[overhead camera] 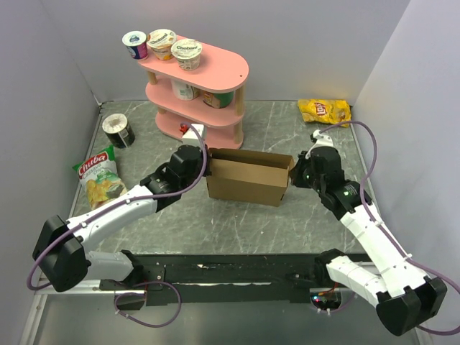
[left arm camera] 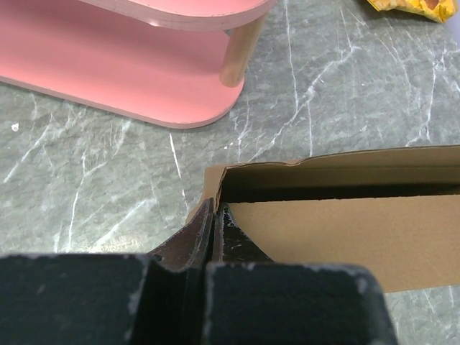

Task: Fold the paper box

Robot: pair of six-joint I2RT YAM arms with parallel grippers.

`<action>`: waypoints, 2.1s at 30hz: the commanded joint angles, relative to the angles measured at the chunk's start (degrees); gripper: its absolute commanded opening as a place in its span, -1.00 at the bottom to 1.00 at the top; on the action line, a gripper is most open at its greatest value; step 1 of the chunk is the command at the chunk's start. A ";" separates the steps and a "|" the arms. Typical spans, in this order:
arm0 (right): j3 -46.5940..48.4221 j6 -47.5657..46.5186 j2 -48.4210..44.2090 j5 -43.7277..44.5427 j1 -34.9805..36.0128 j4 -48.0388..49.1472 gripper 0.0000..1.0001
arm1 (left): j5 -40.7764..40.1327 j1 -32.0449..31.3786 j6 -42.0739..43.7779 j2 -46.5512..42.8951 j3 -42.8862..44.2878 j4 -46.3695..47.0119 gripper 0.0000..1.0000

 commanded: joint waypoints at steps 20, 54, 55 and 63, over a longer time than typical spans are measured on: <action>-4.97 7.98 -3.99 -7.83 -3.94 5.22 -1.00 | 1.92 -4.04 -1.76 4.38 -2.21 -17.36 -0.98; -11.32 4.38 -5.31 14.67 10.39 -3.12 -1.00 | 2.27 -4.04 -2.03 5.78 -2.91 -15.60 -0.98; -9.92 4.29 -5.66 14.76 10.39 -3.47 -1.00 | 2.18 -4.04 -1.94 5.78 -3.00 -15.69 -0.98; 0.37 1.30 -7.33 15.47 10.48 -7.61 0.25 | 0.95 -4.04 0.08 4.99 -2.65 -17.01 -0.98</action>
